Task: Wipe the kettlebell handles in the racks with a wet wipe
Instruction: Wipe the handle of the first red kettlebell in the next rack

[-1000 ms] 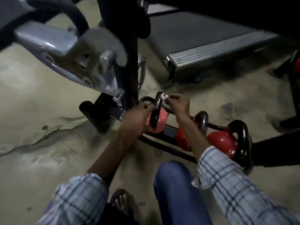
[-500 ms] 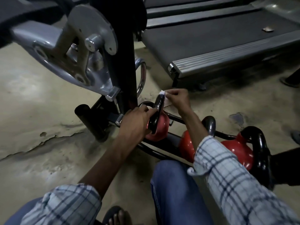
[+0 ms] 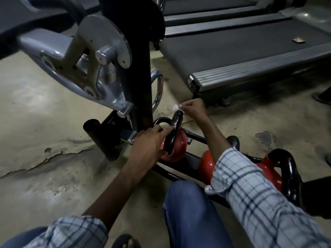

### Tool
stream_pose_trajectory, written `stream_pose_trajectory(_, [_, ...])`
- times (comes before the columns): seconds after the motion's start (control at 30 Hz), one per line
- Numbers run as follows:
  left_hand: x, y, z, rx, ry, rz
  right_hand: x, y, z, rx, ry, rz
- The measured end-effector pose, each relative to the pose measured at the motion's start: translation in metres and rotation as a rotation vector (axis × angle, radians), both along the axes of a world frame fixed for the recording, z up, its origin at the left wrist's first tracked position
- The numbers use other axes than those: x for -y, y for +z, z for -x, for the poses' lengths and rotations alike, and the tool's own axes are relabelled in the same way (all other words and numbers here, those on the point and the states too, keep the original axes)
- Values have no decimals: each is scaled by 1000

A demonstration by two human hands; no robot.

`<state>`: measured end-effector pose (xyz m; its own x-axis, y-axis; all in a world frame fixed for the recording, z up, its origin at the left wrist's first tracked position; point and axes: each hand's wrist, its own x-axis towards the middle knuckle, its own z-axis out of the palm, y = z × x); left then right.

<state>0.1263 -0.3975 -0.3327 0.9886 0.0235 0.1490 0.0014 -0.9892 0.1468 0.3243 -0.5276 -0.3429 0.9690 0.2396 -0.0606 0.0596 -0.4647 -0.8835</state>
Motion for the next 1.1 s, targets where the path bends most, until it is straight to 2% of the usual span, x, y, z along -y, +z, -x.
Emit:
stream_pose_trajectory(0.1, [-2, -2, 1, -9, 8, 12, 5, 14, 6, 142, 183, 253])
stream_pose_trajectory(0.23, [-3, -9, 0, 3, 6, 15, 14, 32, 54, 474, 518, 318])
stream_pose_trajectory(0.3, [-4, -10, 1, 1, 0, 20, 12, 31, 44, 492, 586, 366])
stream_pose_trajectory(0.47, [-1, -6, 0, -1, 13, 20, 10, 32, -27, 172, 468, 406])
stream_pose_trajectory(0.57, [-1, -5, 0, 5, 10, 20, 16, 31, -10, 217, 476, 340])
stream_pose_trajectory(0.7, [-1, -6, -1, 15, 1, -8, 15, 33, 27, 419, 683, 362])
stream_pose_trajectory(0.83, [1, -3, 0, 14, 7, 11, 5, 33, -17, 198, 512, 364])
stream_pose_trajectory(0.93, [-2, -4, 1, 43, 0, 22, 3, 22, -23, 82, 389, 256])
stream_pose_trajectory(1.0, [-5, -2, 1, 38, 27, 75, 7, 16, 0, 134, 294, 189])
stream_pose_trajectory(1.1, [-10, 2, -1, 42, 68, 130, 16, 7, 70, 416, 281, 89])
